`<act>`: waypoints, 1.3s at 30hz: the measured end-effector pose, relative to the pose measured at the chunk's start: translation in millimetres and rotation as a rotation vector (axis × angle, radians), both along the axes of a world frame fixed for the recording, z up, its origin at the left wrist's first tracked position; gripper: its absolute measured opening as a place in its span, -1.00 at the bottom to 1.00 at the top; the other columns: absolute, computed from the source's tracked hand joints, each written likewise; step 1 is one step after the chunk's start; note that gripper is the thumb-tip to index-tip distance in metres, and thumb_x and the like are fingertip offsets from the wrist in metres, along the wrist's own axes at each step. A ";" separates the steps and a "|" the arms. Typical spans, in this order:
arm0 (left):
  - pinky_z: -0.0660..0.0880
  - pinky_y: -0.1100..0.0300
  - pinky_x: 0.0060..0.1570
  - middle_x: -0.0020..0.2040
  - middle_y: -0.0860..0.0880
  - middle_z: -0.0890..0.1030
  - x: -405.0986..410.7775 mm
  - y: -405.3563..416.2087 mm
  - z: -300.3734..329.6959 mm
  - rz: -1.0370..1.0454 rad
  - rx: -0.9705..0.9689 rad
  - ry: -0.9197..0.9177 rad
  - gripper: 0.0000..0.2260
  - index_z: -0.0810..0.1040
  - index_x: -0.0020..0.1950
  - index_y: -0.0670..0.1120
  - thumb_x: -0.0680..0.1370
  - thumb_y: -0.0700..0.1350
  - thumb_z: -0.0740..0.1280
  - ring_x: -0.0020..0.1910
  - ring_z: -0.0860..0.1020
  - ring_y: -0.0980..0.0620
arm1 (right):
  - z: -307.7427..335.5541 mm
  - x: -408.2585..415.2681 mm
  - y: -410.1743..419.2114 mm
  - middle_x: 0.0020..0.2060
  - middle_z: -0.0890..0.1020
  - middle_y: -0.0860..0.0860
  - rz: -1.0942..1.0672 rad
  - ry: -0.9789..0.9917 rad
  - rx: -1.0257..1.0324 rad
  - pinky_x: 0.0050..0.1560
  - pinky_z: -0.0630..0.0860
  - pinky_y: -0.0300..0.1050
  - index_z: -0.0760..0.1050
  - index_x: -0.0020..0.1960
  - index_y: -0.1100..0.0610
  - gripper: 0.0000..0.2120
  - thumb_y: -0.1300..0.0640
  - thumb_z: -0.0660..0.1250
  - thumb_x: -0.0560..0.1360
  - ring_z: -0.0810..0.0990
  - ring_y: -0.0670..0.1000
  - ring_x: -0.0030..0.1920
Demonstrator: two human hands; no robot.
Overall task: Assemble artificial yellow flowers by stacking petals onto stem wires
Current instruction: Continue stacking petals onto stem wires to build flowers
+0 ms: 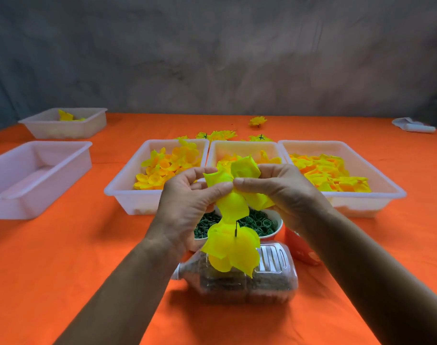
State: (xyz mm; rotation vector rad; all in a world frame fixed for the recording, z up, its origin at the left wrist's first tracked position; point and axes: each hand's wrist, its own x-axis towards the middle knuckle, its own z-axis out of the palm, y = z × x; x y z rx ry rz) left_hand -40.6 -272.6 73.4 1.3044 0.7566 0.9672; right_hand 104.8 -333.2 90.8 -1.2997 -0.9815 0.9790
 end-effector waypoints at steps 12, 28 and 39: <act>0.60 0.19 -0.36 -0.29 -0.02 0.68 0.8 1.3 5.2 -0.070 -0.113 -0.084 -0.59 0.56 0.02 -0.14 0.19 -0.17 0.46 -0.34 0.65 0.04 | 4.1 4.5 -9.6 -0.26 0.68 0.05 0.099 0.065 -0.178 -0.16 0.49 -0.10 0.59 0.02 0.23 -0.59 0.23 0.42 0.17 0.65 0.00 -0.29; 0.62 0.10 -0.30 -0.03 -0.17 0.64 0.5 7.2 23.3 -0.109 -0.173 0.018 -0.31 0.45 0.26 -0.26 0.14 -0.18 0.46 -0.22 0.62 -0.04 | 21.1 -1.9 -1.4 -0.06 0.68 0.19 0.045 0.043 -0.143 0.06 0.56 0.09 0.58 0.09 0.29 -0.66 0.33 0.42 0.32 0.66 0.15 -0.12; 0.60 0.06 -0.38 -0.32 -0.11 0.67 -1.9 8.4 17.4 -0.222 -0.253 0.059 -0.65 0.53 -0.09 -0.16 0.15 -0.27 0.43 -0.40 0.64 -0.01 | 7.9 0.8 -3.5 0.02 0.66 0.20 0.058 0.122 -0.235 -0.11 0.60 -0.04 0.40 0.32 0.29 -0.45 0.36 0.42 0.34 0.66 0.12 -0.13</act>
